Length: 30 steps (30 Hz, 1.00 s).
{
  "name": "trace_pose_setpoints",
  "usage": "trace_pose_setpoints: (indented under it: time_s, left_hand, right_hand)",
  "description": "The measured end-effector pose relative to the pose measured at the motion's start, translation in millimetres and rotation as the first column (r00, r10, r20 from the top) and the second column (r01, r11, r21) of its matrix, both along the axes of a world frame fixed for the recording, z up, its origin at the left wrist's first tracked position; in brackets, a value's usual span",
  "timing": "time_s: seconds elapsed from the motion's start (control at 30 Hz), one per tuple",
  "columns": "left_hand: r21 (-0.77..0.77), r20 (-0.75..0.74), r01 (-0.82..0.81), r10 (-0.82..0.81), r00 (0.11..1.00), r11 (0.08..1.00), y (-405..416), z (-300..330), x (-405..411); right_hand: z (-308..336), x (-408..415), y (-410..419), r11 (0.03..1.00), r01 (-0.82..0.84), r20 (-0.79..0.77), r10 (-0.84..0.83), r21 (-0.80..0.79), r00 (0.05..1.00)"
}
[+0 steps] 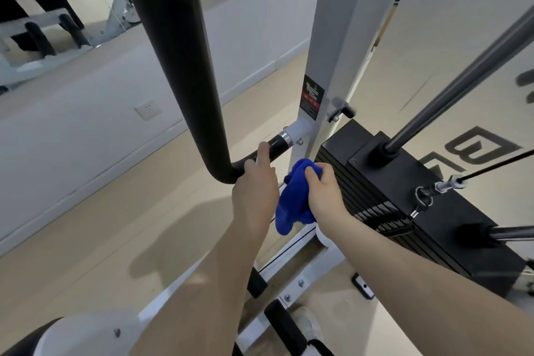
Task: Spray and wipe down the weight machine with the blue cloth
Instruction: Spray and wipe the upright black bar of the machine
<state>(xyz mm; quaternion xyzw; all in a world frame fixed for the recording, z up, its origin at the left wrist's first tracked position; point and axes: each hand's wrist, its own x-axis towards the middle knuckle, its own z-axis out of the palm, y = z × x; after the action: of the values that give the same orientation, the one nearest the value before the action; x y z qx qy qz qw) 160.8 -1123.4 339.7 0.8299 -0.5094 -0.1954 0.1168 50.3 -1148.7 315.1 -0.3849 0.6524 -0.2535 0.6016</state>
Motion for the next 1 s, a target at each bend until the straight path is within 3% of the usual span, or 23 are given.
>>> trace_pose_setpoints:
  time_s: [0.17, 0.27, 0.33, 0.43, 0.53, 0.57, 0.6, 0.67, 0.73, 0.87, 0.93, 0.97, 1.0]
  left_hand:
    - [0.075, 0.093, 0.038, -0.045, 0.995, 0.996, 37.3, 9.9, 19.5]
    - [-0.016, 0.068, 0.089, -0.088, 0.994, 0.996, 49.9, 8.7, 31.1]
    - [-0.122, -0.035, 0.095, -0.099, 0.994, 0.988, 60.5, 9.6, 40.1]
    - [-0.189, -0.189, 0.07, -0.106, 0.976, 0.98, 78.0, 13.1, 51.8]
    - [-0.285, -0.292, -0.159, 0.072, 0.954, 0.945, 86.4, 10.0, 58.5]
    - [-0.336, -0.33, -0.246, 0.131, 0.935, 0.909, 84.8, 8.7, 58.3]
    - [-0.366, -0.37, -0.323, 0.182, 0.911, 0.873, 81.9, 7.5, 57.7]
    - [-0.398, -0.434, -0.397, 0.211, 0.876, 0.827, 72.2, 9.1, 56.8]
    - [-0.397, -0.5, -0.419, 0.19, 0.845, 0.817, 61.8, 10.5, 57.0]
    - [-0.385, -0.588, -0.494, 0.205, 0.782, 0.78, 54.6, 12.5, 62.4]
    - [-0.383, -0.583, -0.47, 0.187, 0.791, 0.795, 54.8, 15.3, 66.4]
    - [-0.381, -0.583, -0.451, 0.169, 0.795, 0.807, 56.0, 16.2, 69.8]
    - [-0.374, -0.585, -0.435, 0.156, 0.796, 0.819, 55.8, 17.1, 71.7]
  right_hand:
    - [6.2, 21.2, -4.4, 0.974, -0.113, -0.005, 0.114, -0.196, 0.993]
    - [4.4, 39.9, -25.1, 0.877, -0.267, -0.216, 0.193, -0.399, 0.957]
    - [-3.0, 57.7, -32.2, 0.782, -0.407, -0.384, 0.233, -0.472, 0.893]
    - [-19.8, 83.8, -15.8, 0.57, -0.661, -0.603, 0.327, -0.488, 0.727]
    - [-21.4, 74.5, -19.6, 0.343, -0.876, -0.835, 0.319, -0.339, 0.448]
    - [-18.8, 62.8, -32.7, 0.318, -0.909, -0.89, 0.28, -0.268, 0.36]
    - [-16.3, 50.4, -49.8, 0.367, -0.904, -0.916, 0.239, -0.222, 0.322]
    - [-9.4, 33.4, -78.8, 0.571, -0.79, -0.919, 0.145, -0.225, 0.366]
    - [-8.1, 41.5, -77.0, 0.633, -0.71, -0.86, 0.135, -0.308, 0.493]
    - [-19.7, 81.8, -13.7, 0.387, -0.818, -0.705, 0.424, -0.426, 0.568]
    - [-21.5, 74.9, -17.2, 0.235, -0.856, -0.742, 0.427, -0.46, 0.516]
    - [-18.1, 67.7, -30.8, 0.231, -0.883, -0.774, 0.426, -0.408, 0.469]
    - [-17.0, 56.0, -48.9, 0.308, -0.887, -0.8, 0.398, -0.345, 0.449]
